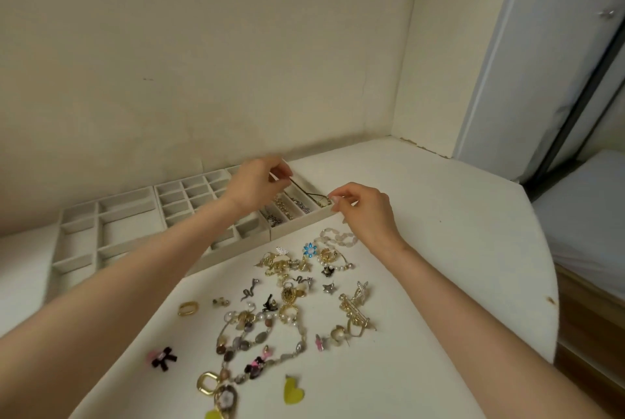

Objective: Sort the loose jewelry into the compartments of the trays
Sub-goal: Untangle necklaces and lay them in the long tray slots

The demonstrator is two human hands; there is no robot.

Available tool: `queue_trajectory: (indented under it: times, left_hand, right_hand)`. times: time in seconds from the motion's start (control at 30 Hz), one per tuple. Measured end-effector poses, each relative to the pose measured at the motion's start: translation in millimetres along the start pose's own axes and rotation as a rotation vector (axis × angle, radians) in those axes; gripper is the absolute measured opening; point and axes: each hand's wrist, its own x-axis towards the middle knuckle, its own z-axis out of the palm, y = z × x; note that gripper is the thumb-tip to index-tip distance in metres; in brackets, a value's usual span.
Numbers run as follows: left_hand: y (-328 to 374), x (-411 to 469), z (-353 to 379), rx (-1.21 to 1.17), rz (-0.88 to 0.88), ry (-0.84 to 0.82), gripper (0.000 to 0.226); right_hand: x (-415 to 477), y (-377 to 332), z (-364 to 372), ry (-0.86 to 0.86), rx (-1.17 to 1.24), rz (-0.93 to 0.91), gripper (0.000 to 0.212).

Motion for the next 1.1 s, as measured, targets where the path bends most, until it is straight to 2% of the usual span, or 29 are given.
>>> queue_trajectory:
  times: [0.3, 0.53, 0.73, 0.93, 1.1]
  left_hand:
    - [28.0, -55.2, -11.7, -0.064, 0.011, -0.116, 0.009]
    - [31.8, -83.6, -16.9, -0.057, 0.005, -0.112, 0.01]
    - [32.3, -96.8, -20.1, -0.058, -0.035, -0.11, 0.009]
    - [33.4, -104.7, -17.0, -0.068, -0.035, -0.138, 0.01]
    - [38.5, -107.9, -4.7, 0.043, 0.041, -0.136, 0.018]
  right_hand:
    - [-25.5, -16.7, 0.3, -0.061, 0.061, -0.038, 0.011]
    - [-26.0, -5.6, -12.6, 0.063, 0.108, 0.066, 0.015]
    - [-30.0, 9.6, -13.0, 0.011, 0.078, 0.15, 0.019]
    - [-33.4, 5.5, -10.1, -0.047, 0.035, 0.086, 0.013]
    - [-40.5, -4.4, -7.6, -0.171, -0.078, -0.075, 0.011]
